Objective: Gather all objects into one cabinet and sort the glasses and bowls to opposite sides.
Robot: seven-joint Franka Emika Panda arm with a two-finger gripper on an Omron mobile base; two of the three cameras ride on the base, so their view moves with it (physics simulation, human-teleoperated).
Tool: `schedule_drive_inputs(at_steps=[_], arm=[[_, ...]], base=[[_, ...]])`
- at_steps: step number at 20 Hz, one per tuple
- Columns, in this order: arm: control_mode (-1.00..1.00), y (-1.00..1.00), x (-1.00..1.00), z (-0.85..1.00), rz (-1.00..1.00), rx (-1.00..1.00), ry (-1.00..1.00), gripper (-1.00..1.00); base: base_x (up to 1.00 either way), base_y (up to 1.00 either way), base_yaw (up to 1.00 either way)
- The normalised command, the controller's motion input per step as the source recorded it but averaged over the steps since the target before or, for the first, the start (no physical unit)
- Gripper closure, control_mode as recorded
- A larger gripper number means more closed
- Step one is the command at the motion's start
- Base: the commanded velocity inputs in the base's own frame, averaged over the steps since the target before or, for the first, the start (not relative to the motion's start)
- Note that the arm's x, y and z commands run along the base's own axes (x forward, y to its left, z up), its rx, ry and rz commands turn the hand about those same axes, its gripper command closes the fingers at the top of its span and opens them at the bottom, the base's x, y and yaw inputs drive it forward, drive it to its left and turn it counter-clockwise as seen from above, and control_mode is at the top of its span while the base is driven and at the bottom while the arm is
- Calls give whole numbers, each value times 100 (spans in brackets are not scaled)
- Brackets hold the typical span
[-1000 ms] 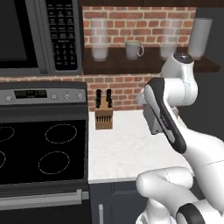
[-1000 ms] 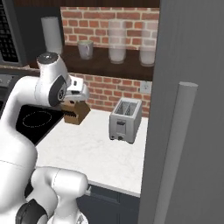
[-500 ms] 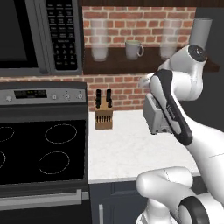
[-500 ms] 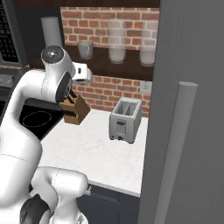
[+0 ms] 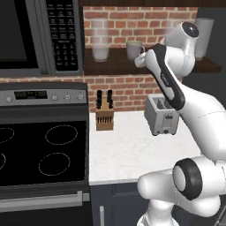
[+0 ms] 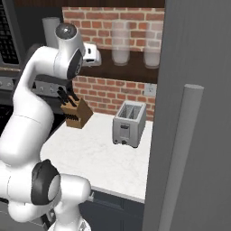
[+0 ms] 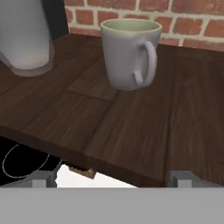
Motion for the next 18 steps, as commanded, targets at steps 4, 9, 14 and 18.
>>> schedule_drive_inputs(at_steps=[4, 9, 14, 18], arm=[[-100, 0, 64, 0, 0, 0, 0, -100], [-100, 0, 52, 3, 0, 1, 0, -100], [-100, 0, 21, 0, 0, 1, 0, -100], [-100, 0, 9, 0, 1, 0, -4, -100]], base=[[0, 0, 0], [0, 0, 0], [0, 0, 0], [0, 0, 0]])
